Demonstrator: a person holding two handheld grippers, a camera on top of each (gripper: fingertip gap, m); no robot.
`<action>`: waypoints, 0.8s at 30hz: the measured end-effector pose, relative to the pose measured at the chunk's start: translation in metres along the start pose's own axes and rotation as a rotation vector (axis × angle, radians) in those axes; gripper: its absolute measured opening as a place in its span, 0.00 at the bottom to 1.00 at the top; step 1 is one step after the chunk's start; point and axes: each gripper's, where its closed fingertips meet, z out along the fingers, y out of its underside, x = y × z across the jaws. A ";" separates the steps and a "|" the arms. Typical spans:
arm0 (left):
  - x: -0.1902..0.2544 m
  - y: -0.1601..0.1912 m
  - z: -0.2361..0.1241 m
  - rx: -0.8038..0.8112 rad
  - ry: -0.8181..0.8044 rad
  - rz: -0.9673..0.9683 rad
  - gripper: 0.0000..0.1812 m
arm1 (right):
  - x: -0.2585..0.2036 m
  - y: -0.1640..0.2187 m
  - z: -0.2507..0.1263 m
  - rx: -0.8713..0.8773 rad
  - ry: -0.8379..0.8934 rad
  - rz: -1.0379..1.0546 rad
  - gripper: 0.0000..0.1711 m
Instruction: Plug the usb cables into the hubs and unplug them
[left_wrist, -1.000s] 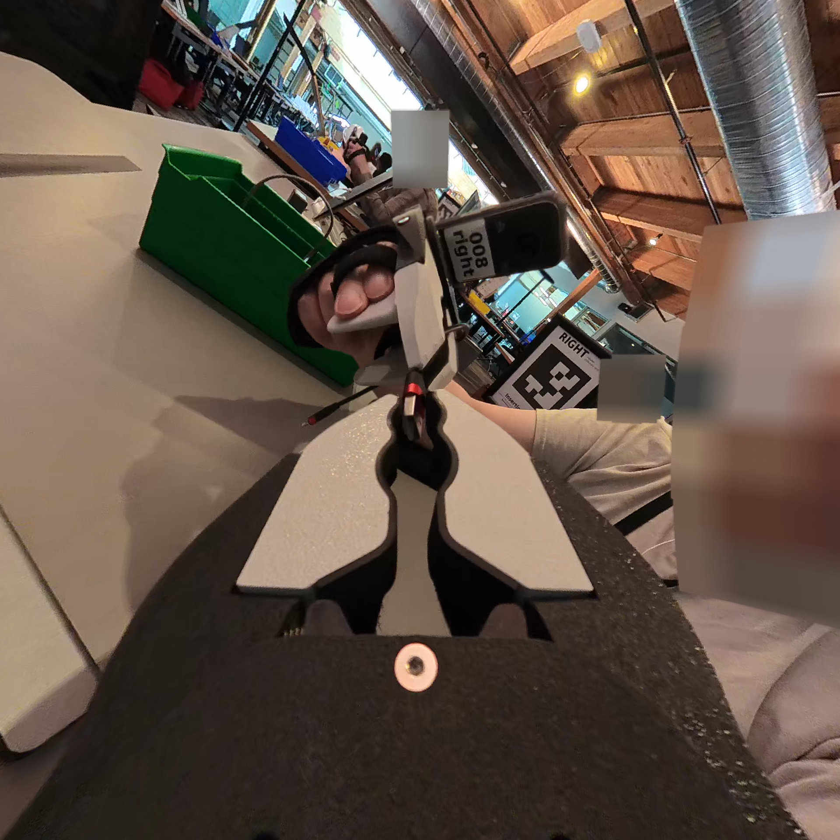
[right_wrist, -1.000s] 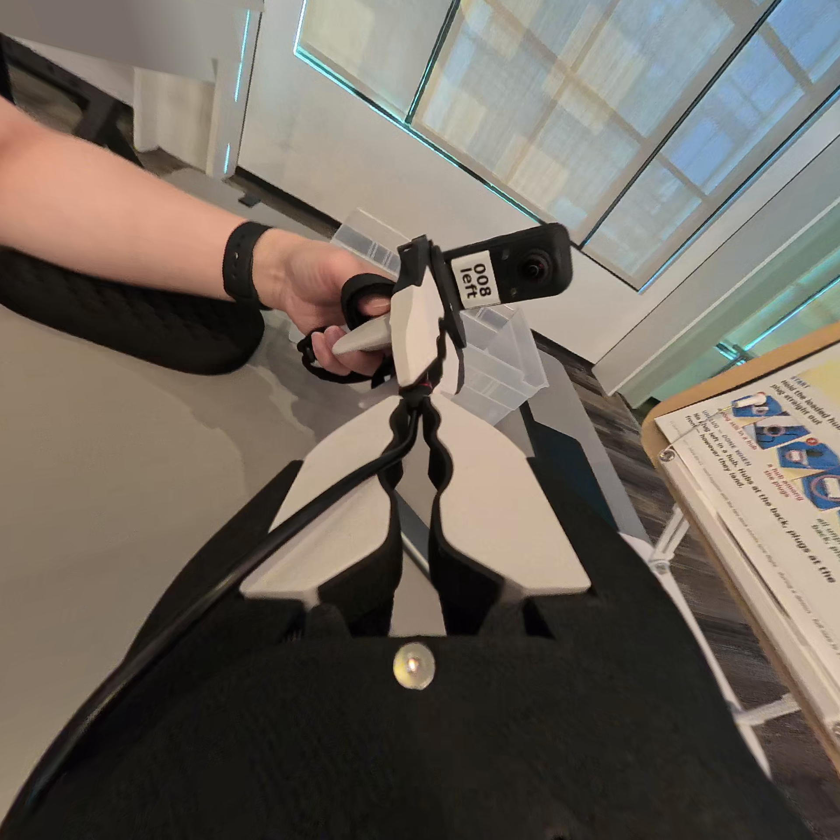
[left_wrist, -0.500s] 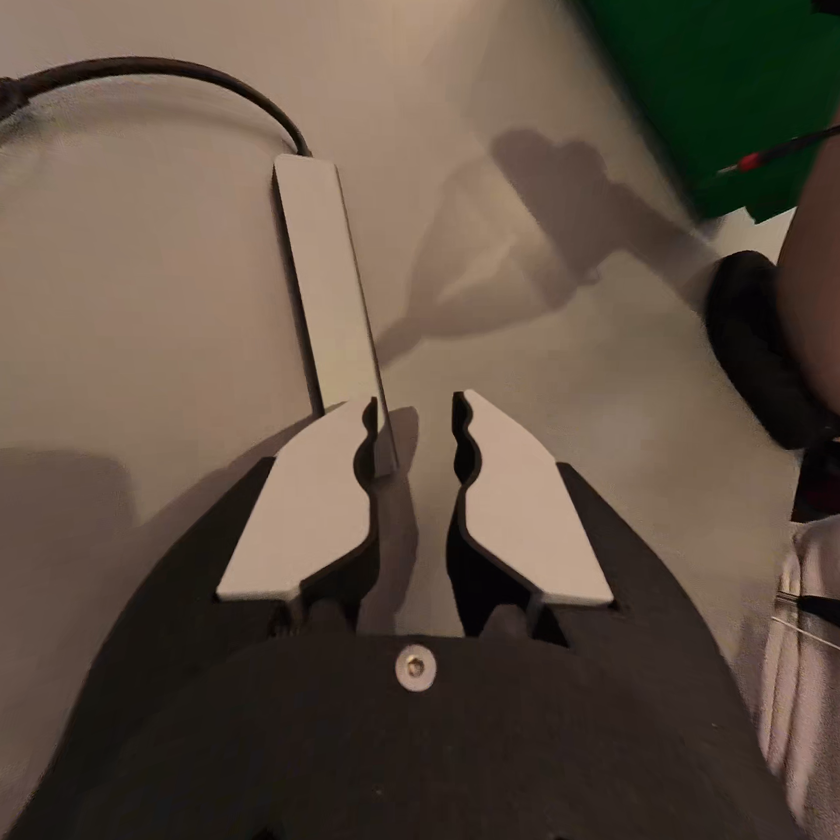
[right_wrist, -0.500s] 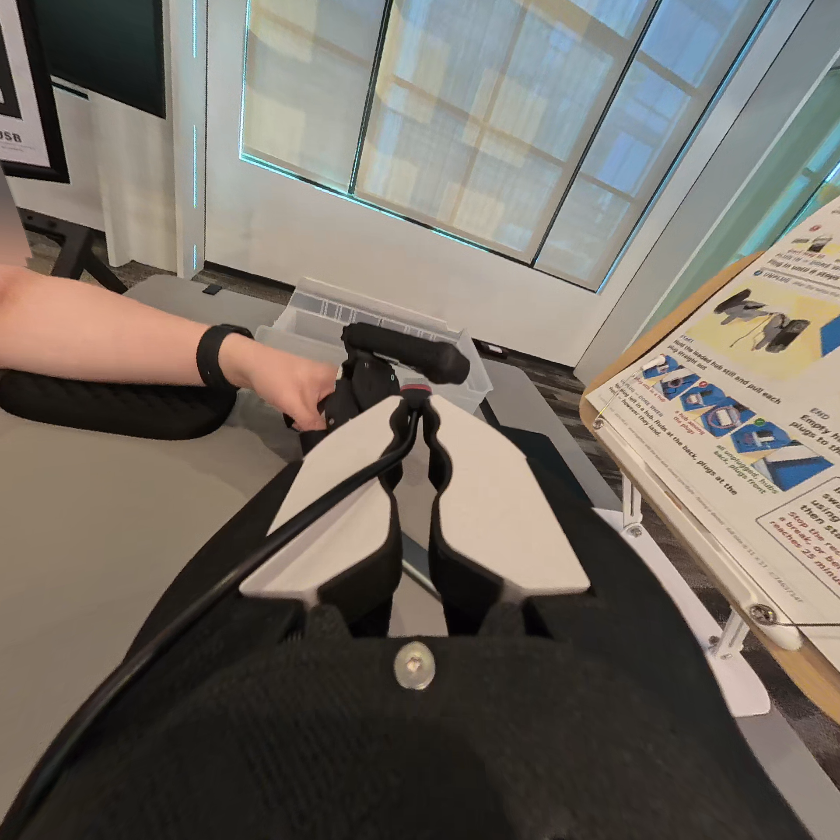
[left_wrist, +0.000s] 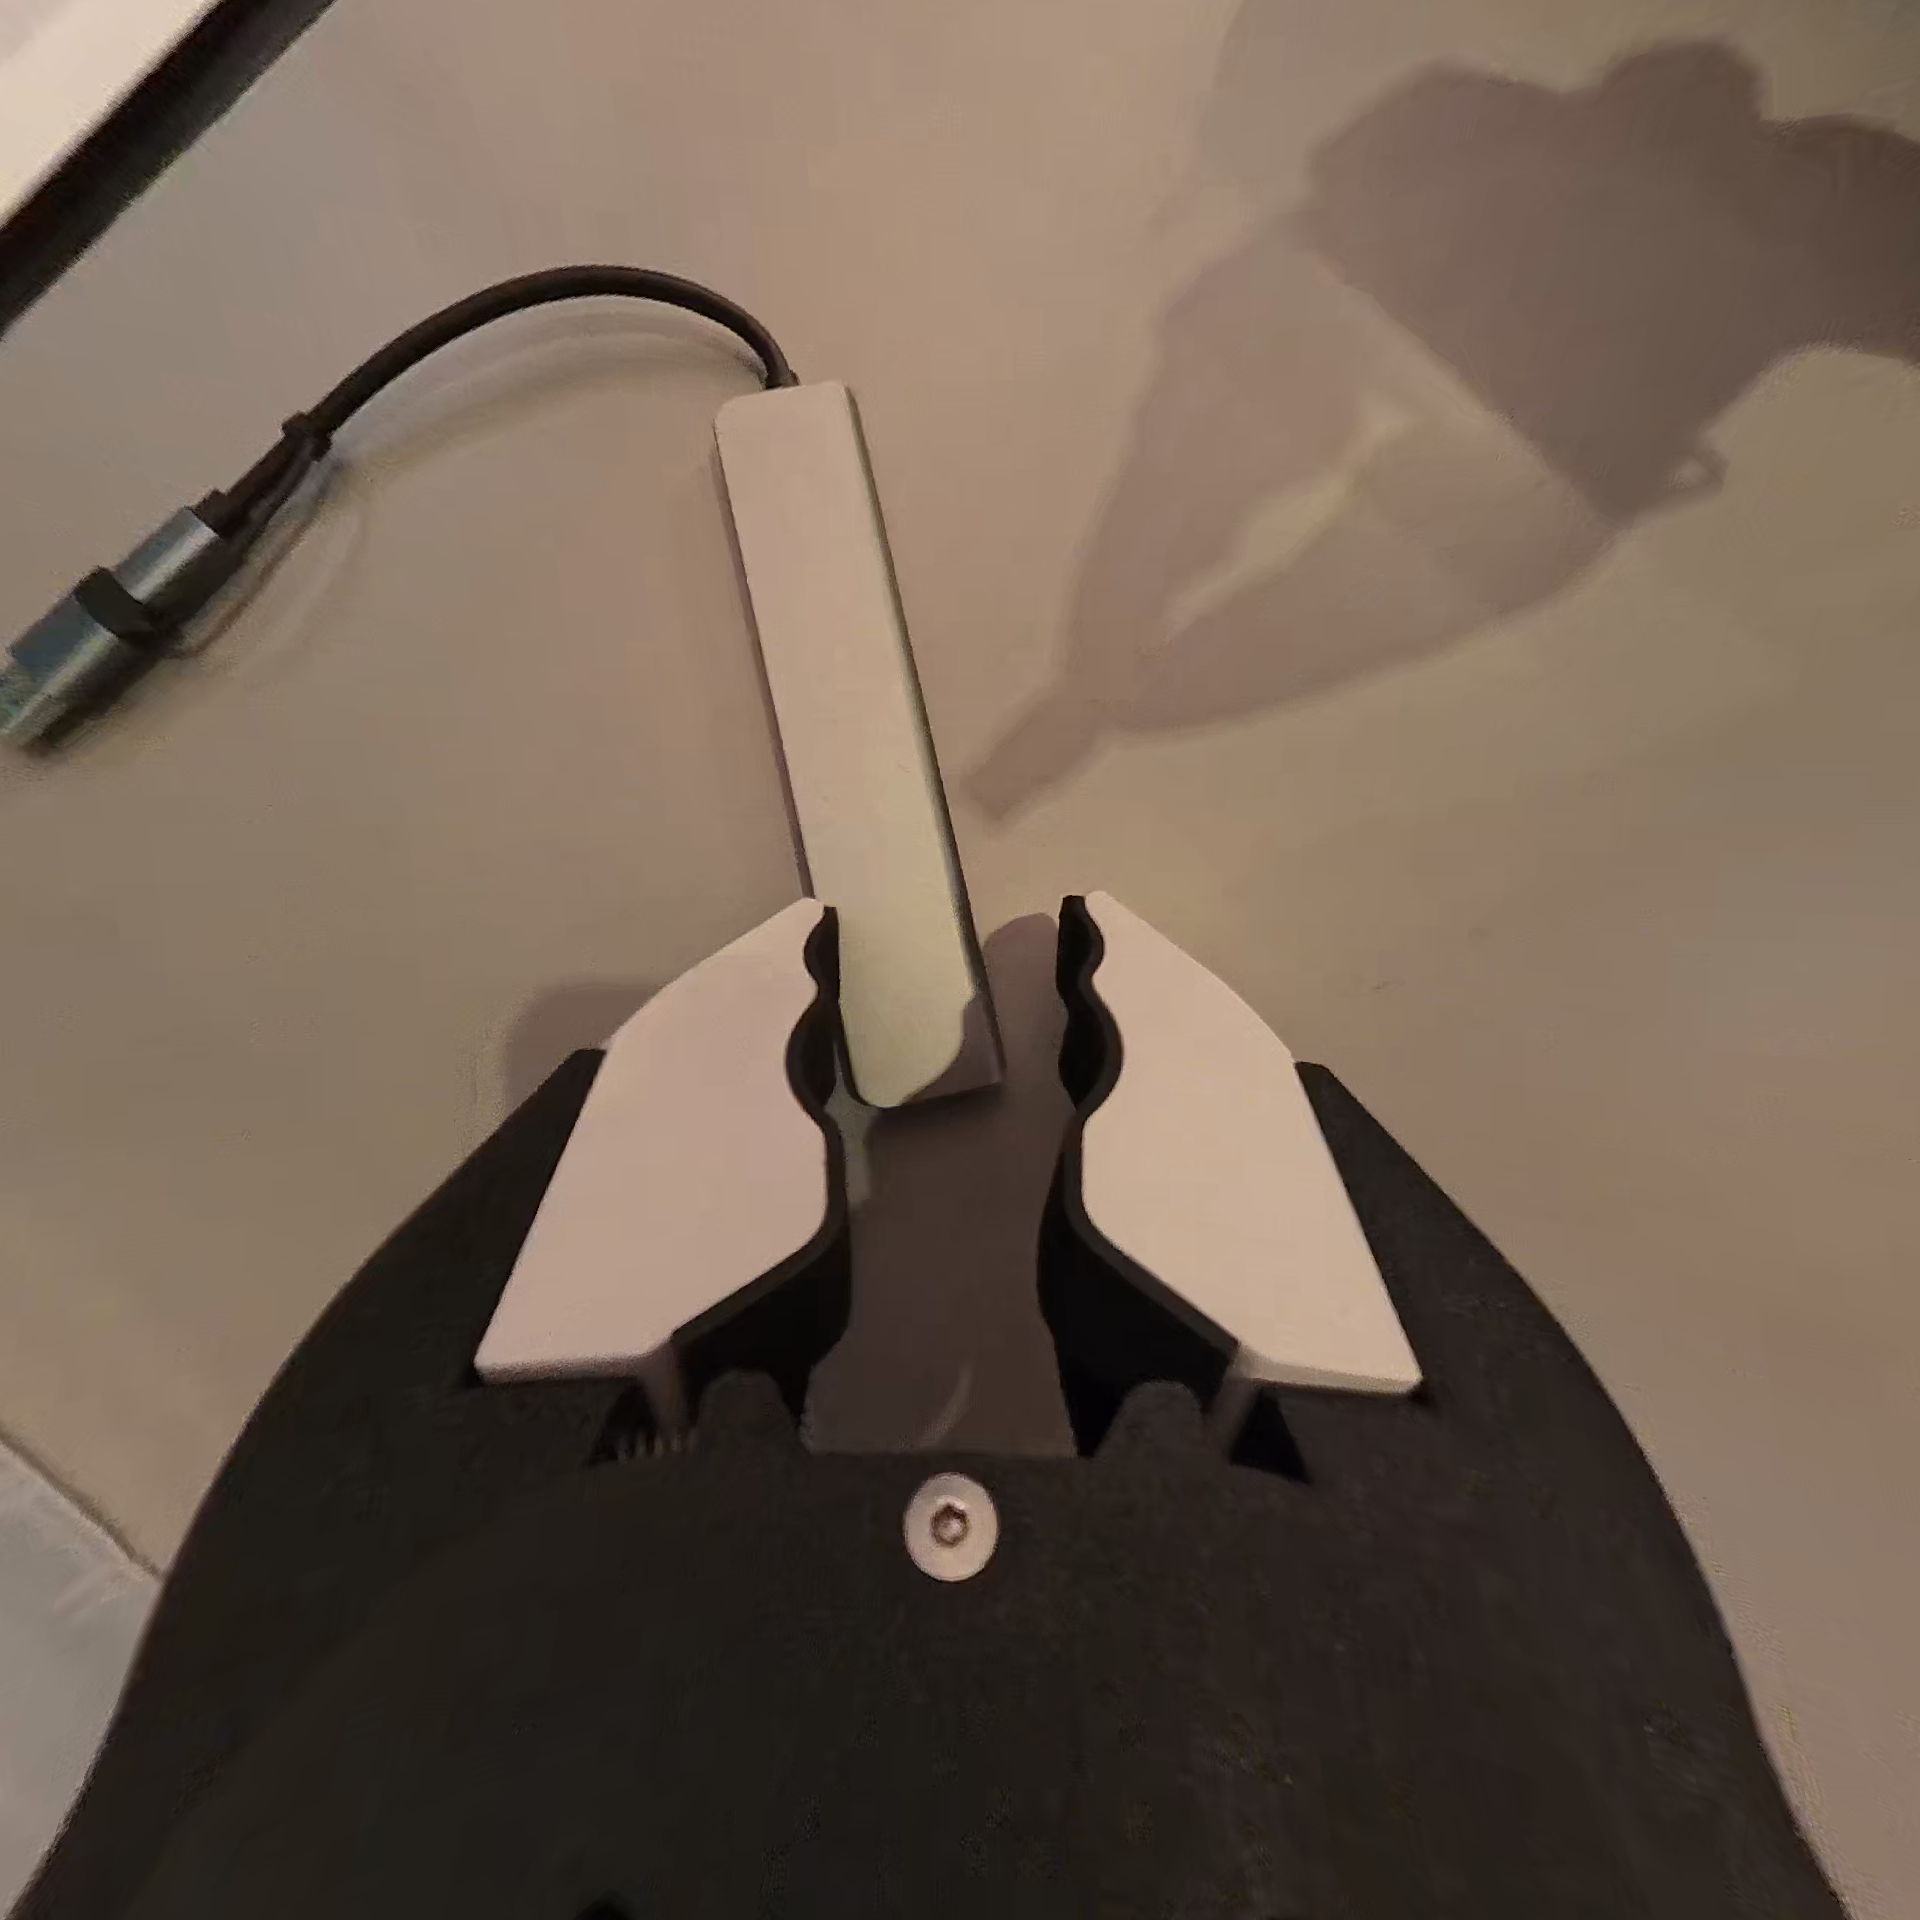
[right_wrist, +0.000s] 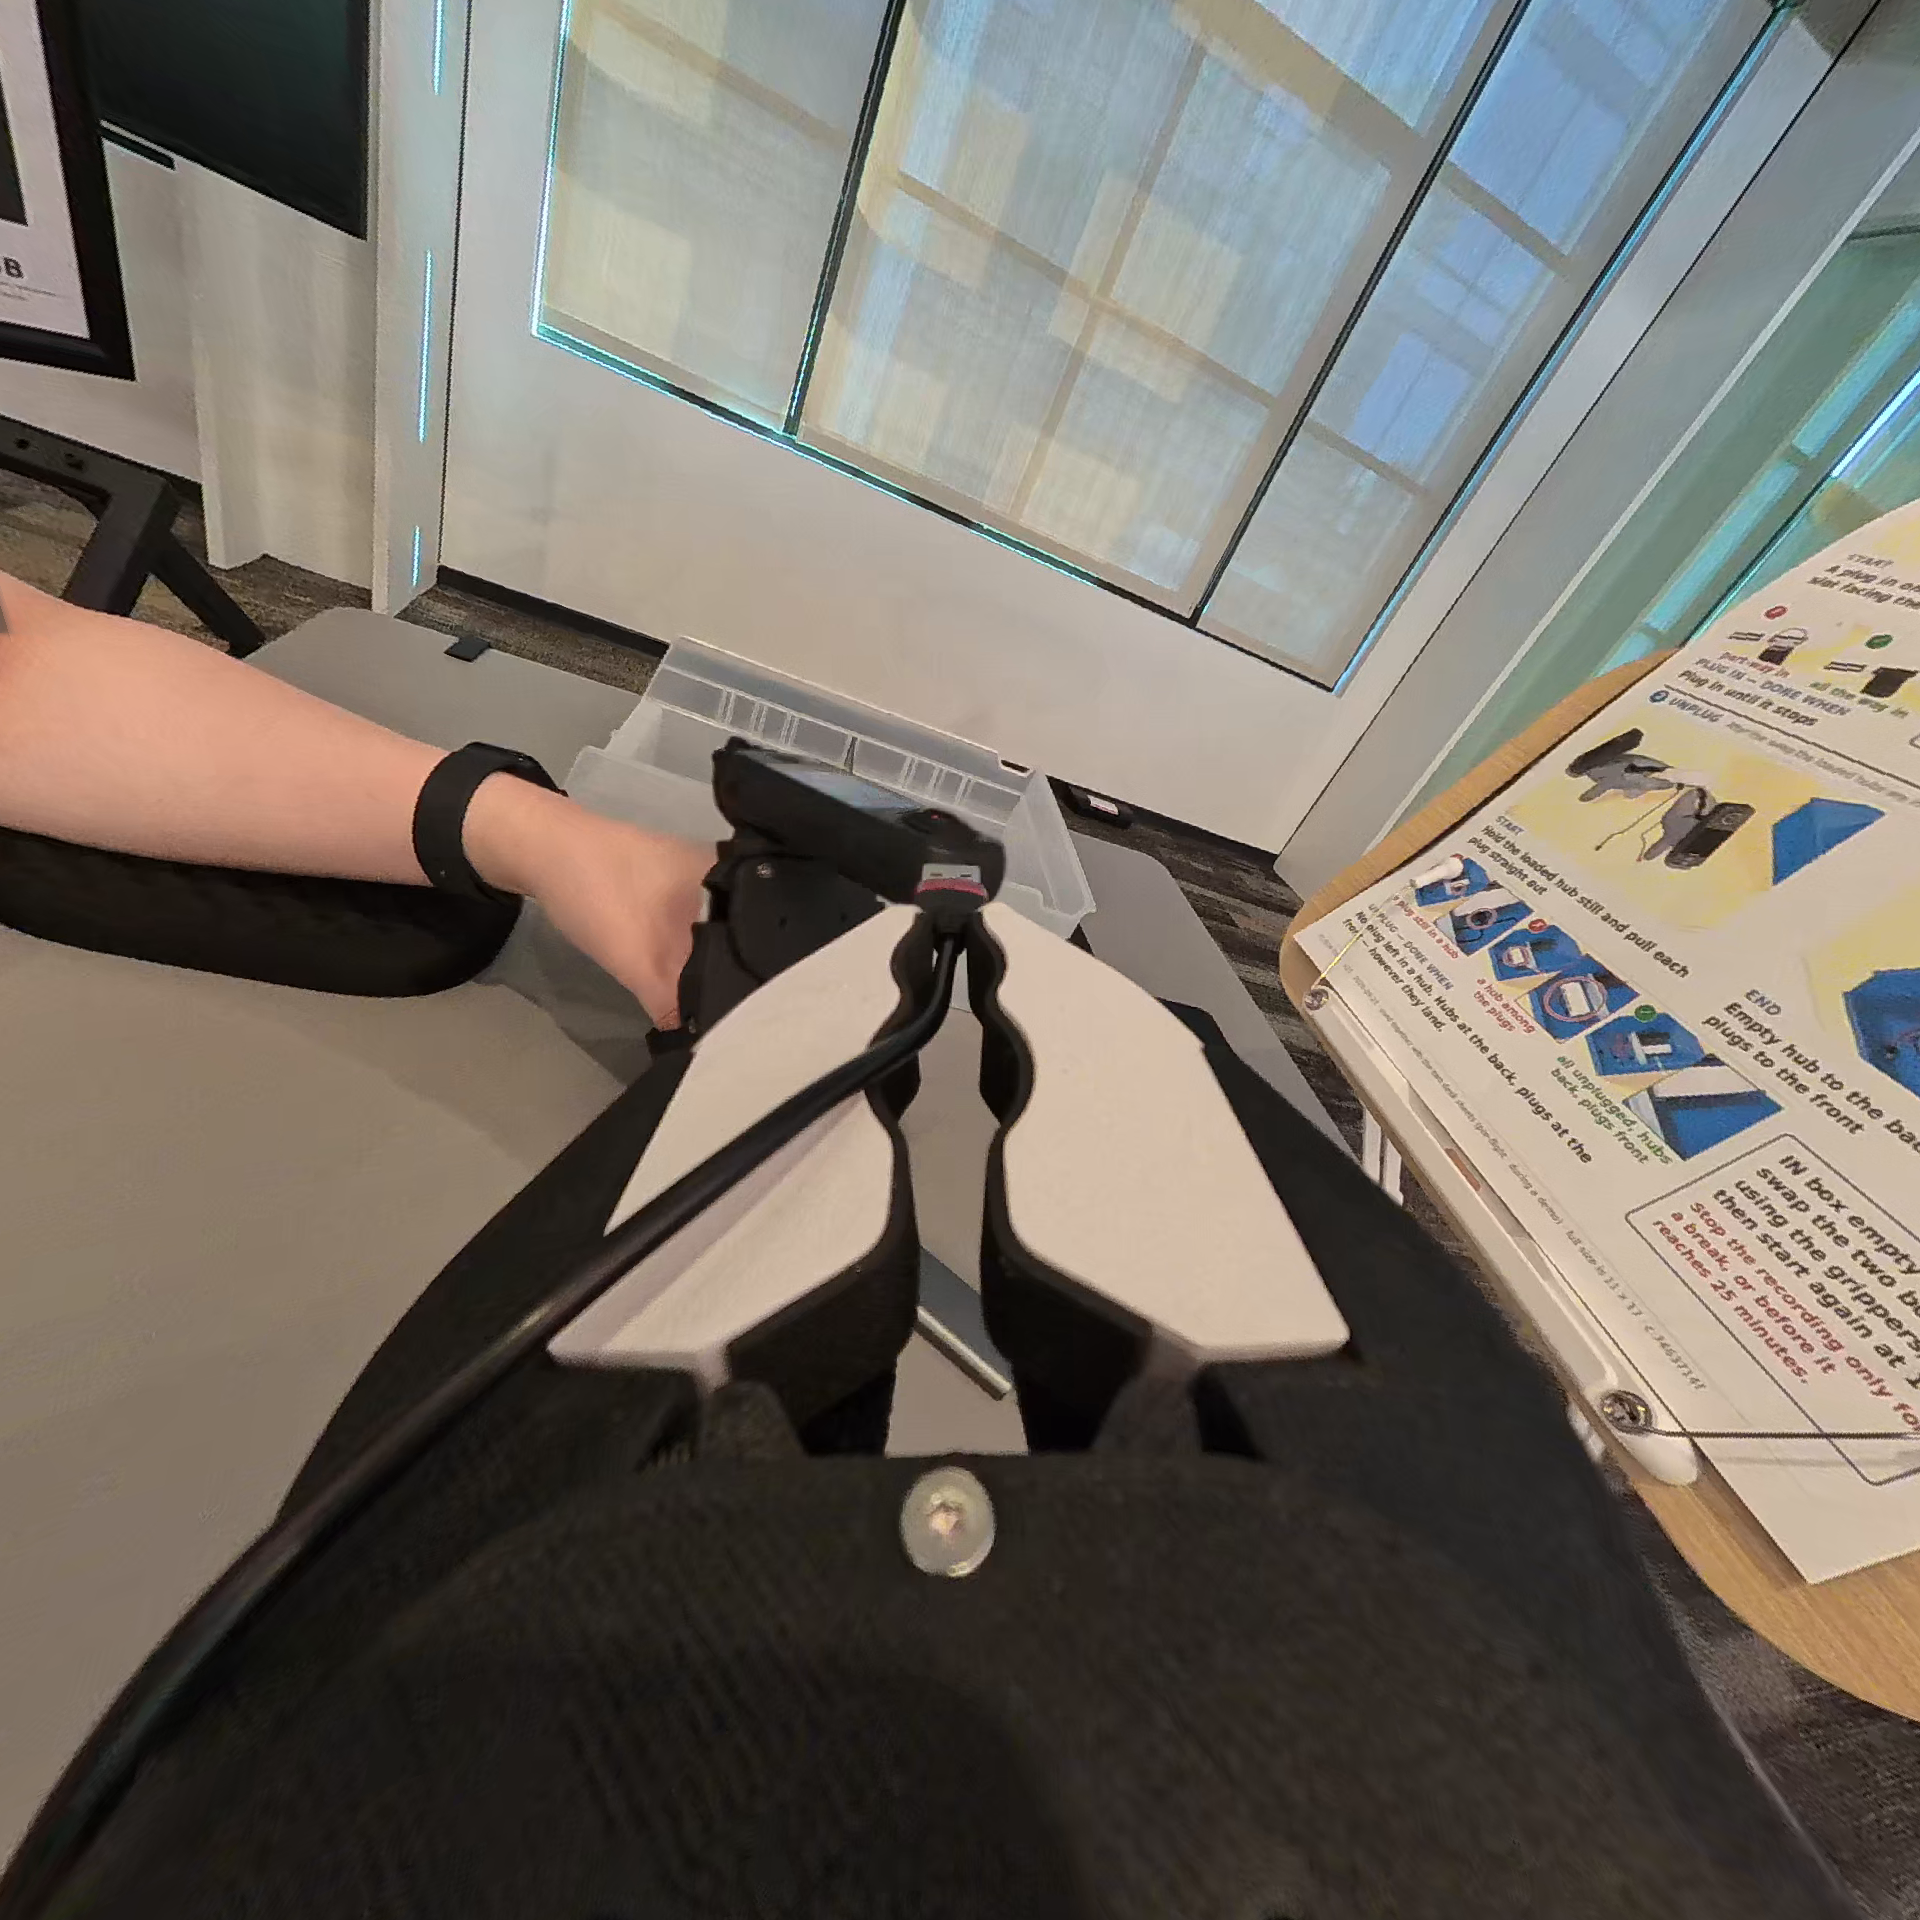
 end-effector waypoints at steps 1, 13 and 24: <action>-0.001 0.000 0.001 0.005 -0.040 0.020 0.22 | 0.000 -0.001 -0.001 -0.004 0.002 -0.007 0.04; -0.013 -0.002 0.009 0.030 -0.216 0.060 0.26 | 0.000 -0.009 -0.005 -0.010 -0.001 -0.035 0.04; -0.025 0.002 0.012 0.012 -0.138 -0.038 0.16 | 0.006 -0.012 -0.011 0.005 0.005 -0.018 0.04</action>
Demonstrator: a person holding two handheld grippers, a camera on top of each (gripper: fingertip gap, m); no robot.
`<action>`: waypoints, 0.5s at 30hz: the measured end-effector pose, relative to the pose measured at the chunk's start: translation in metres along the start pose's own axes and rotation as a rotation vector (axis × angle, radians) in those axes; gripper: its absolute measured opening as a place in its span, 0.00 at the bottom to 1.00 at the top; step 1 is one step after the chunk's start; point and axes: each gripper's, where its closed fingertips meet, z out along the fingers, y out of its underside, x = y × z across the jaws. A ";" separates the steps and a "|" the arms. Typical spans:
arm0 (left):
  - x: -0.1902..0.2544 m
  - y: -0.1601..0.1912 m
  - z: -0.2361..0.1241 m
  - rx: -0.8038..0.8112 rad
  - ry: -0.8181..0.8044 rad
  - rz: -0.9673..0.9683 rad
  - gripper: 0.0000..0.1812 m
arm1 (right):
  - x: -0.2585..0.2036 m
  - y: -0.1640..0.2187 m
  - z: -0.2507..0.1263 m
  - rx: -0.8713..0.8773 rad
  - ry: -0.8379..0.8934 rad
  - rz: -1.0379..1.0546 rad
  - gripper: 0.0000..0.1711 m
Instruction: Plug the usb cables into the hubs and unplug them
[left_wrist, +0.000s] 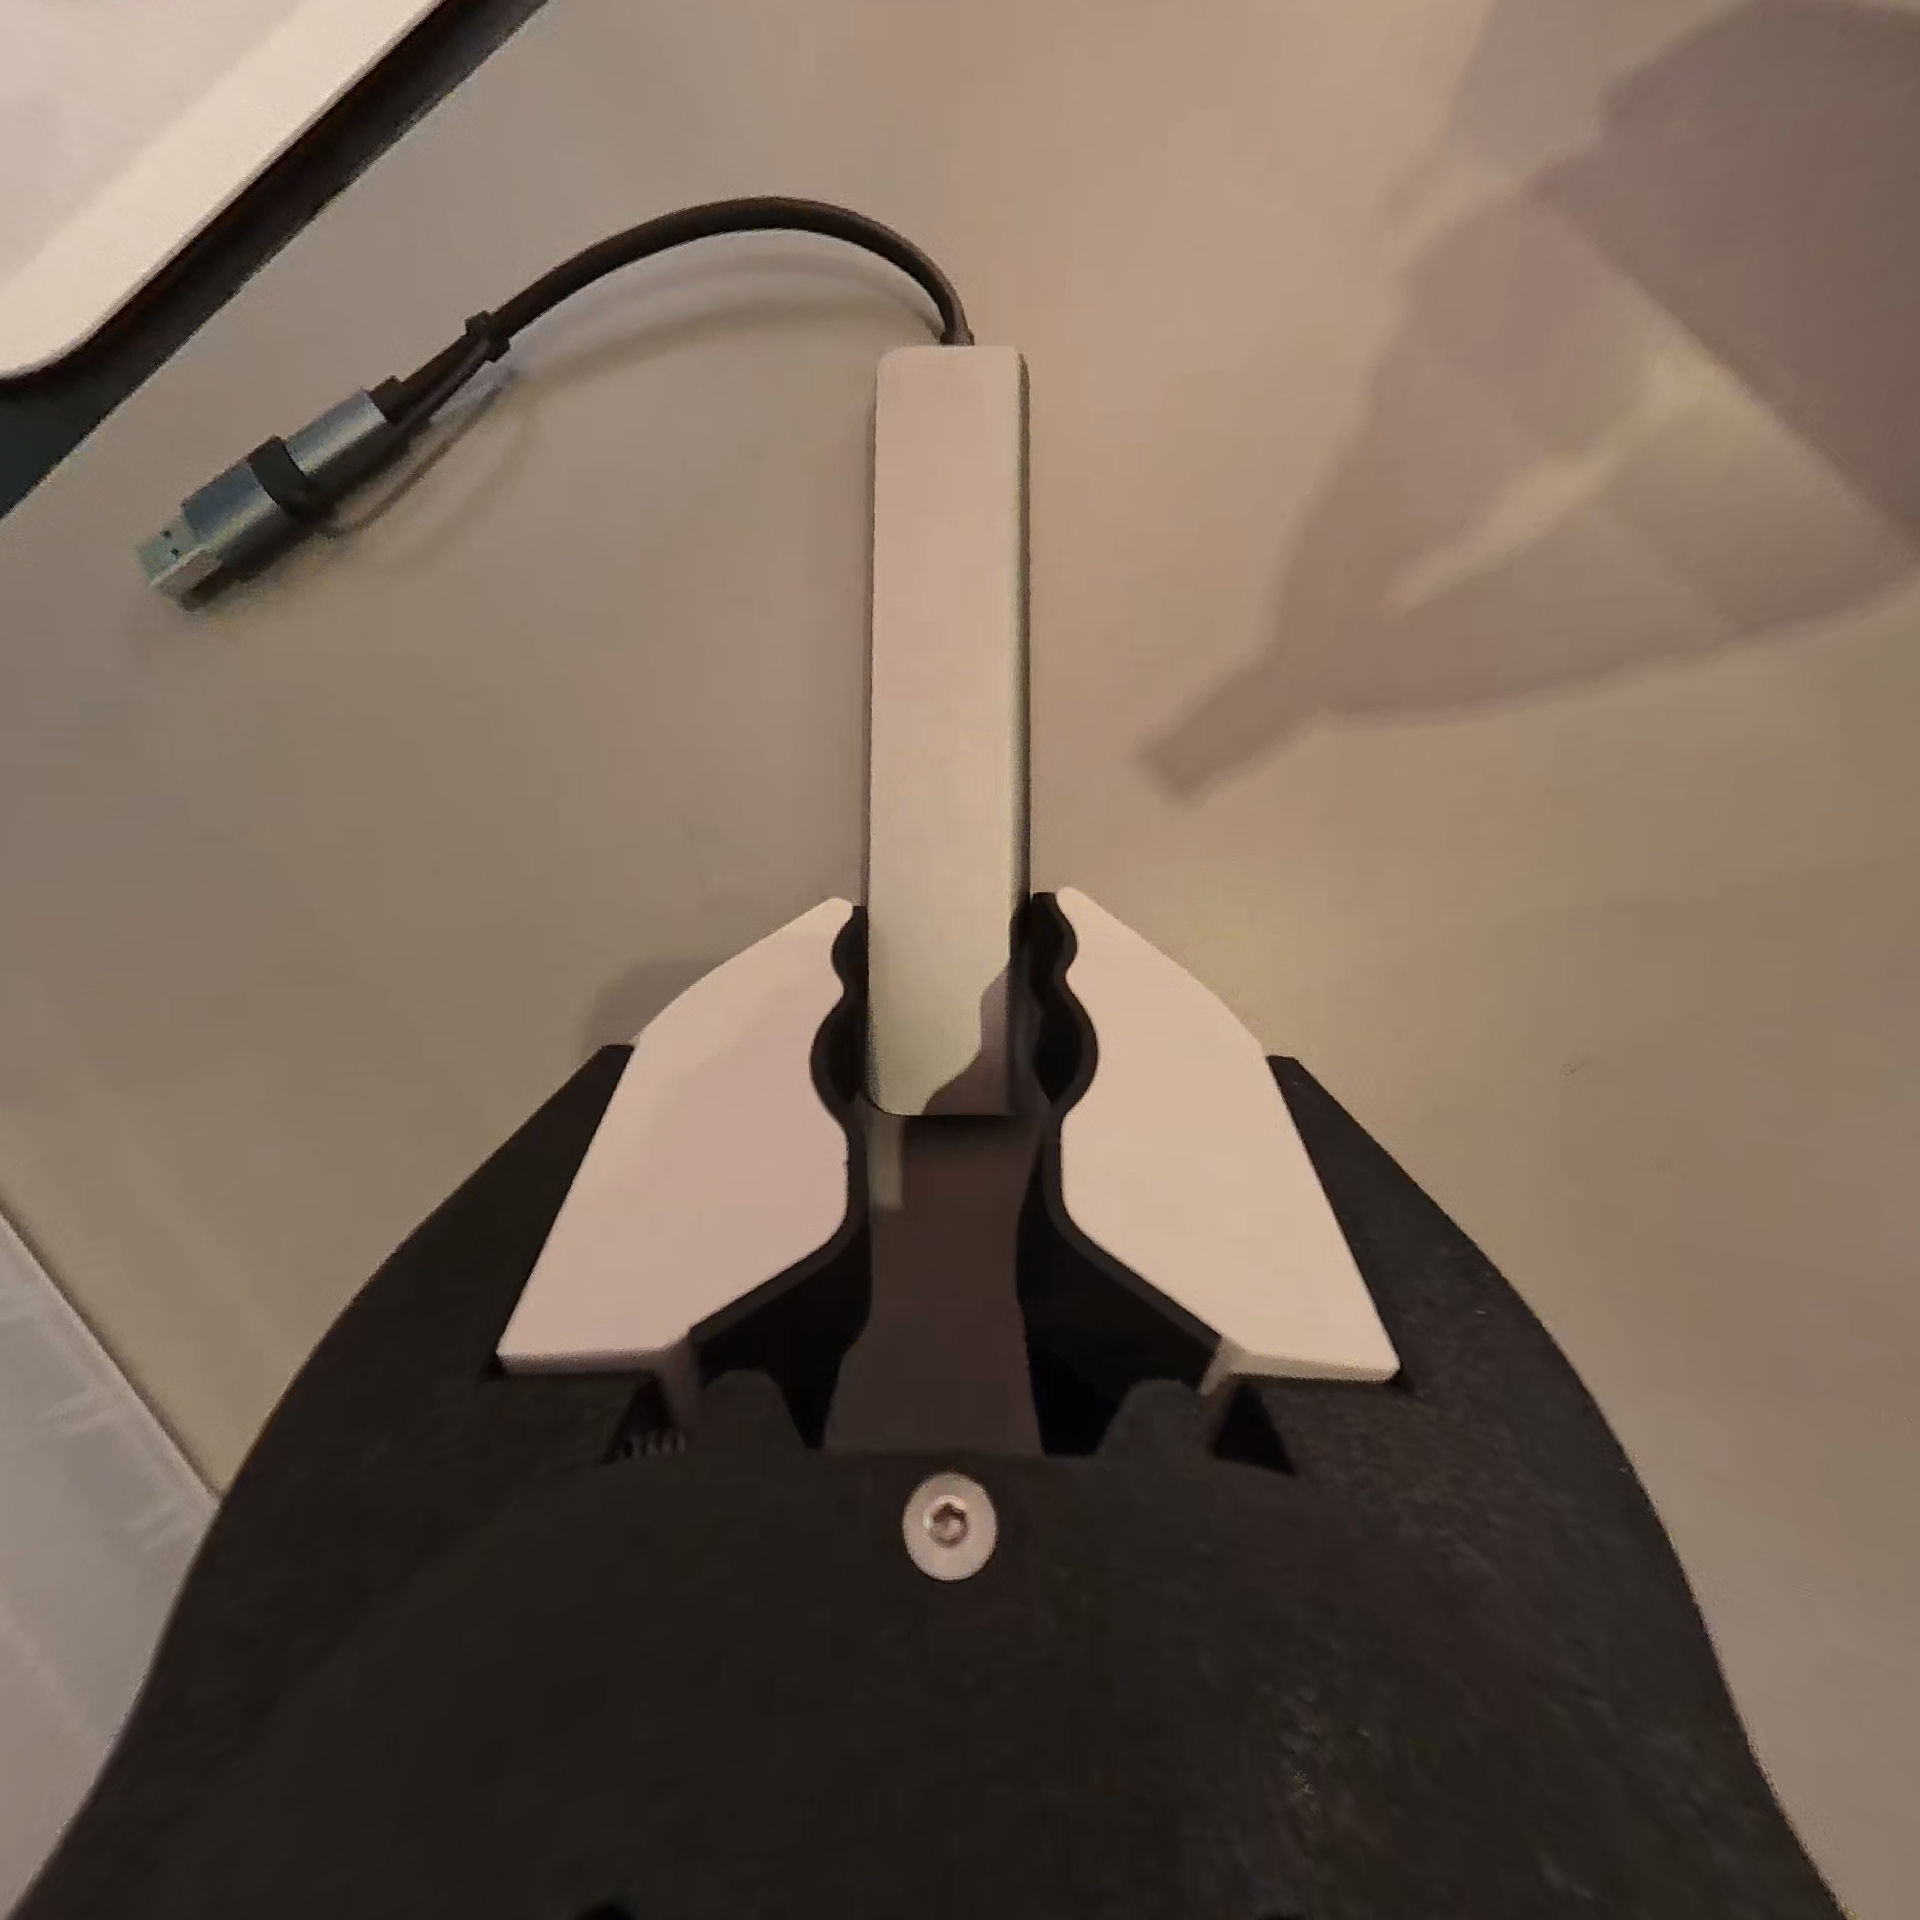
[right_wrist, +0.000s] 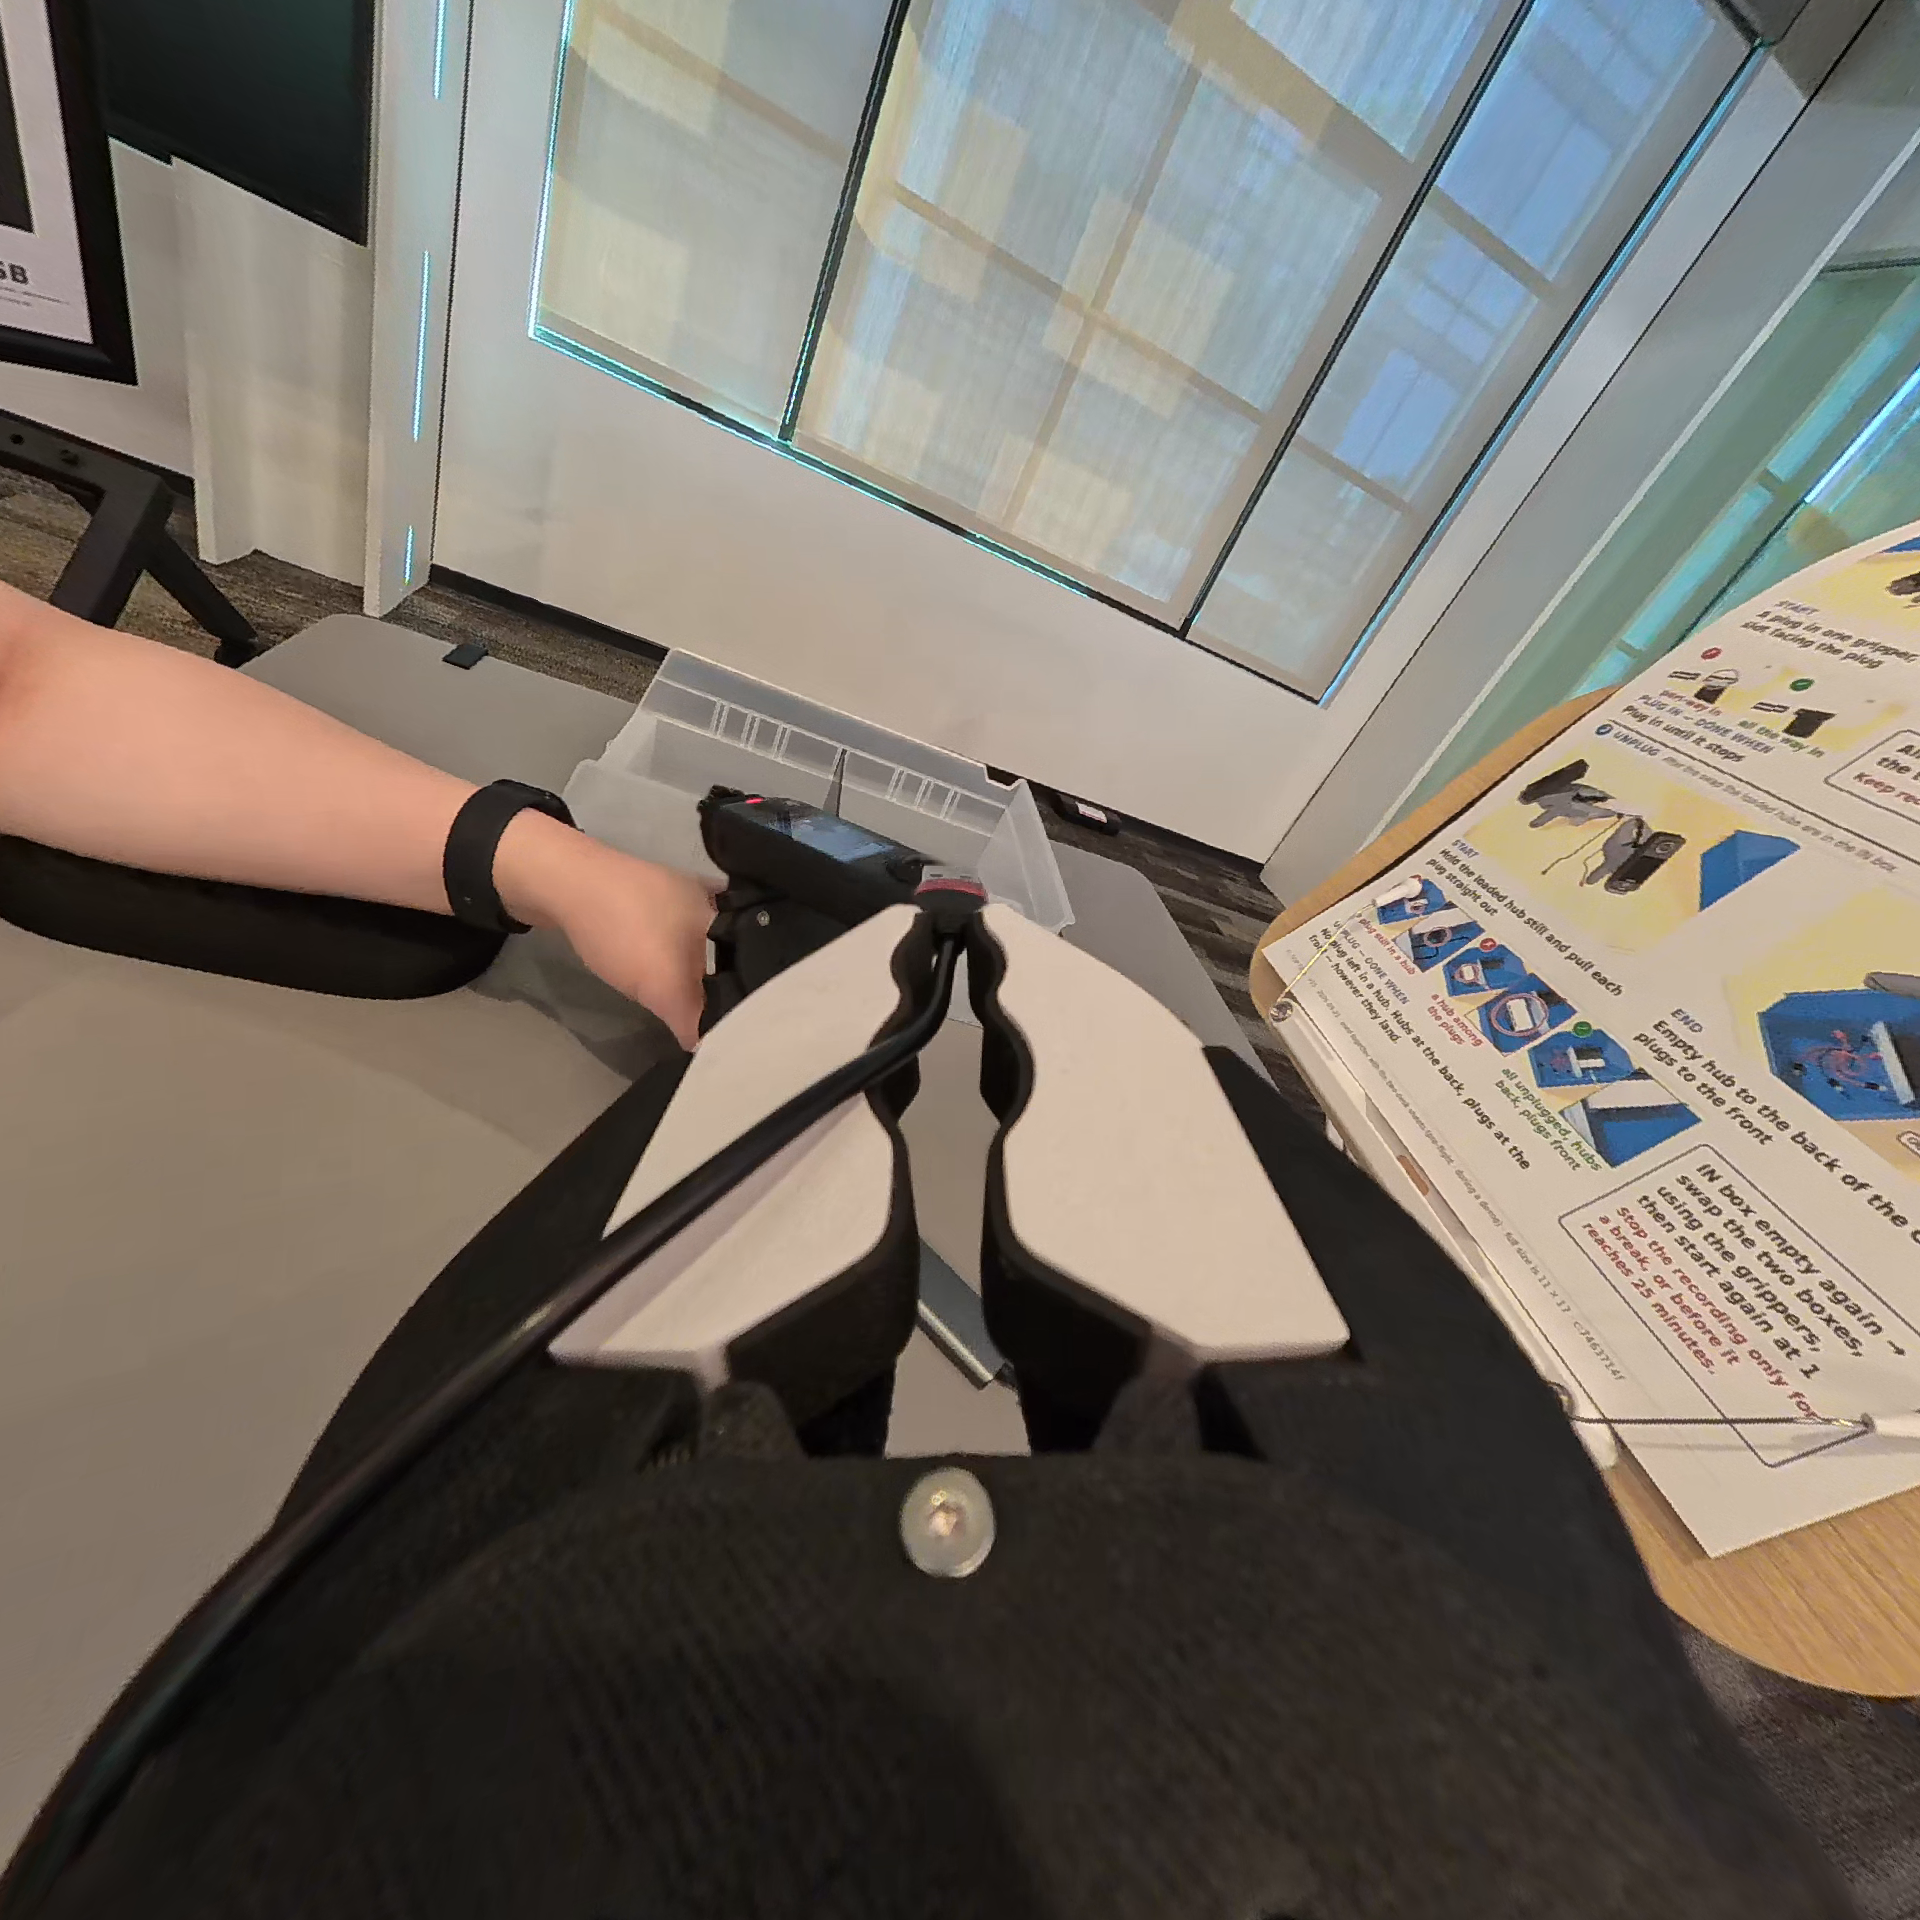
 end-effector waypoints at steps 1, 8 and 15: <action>0.000 0.000 0.000 -0.013 -0.016 0.028 0.16 | 0.001 -0.001 -0.001 0.004 0.004 0.000 0.04; -0.011 -0.013 -0.014 -0.133 -0.521 0.615 0.16 | 0.011 -0.017 -0.016 0.015 0.069 -0.019 0.04; -0.006 -0.022 -0.024 -0.142 -0.854 0.985 0.16 | 0.025 -0.004 -0.012 -0.009 0.128 0.092 0.04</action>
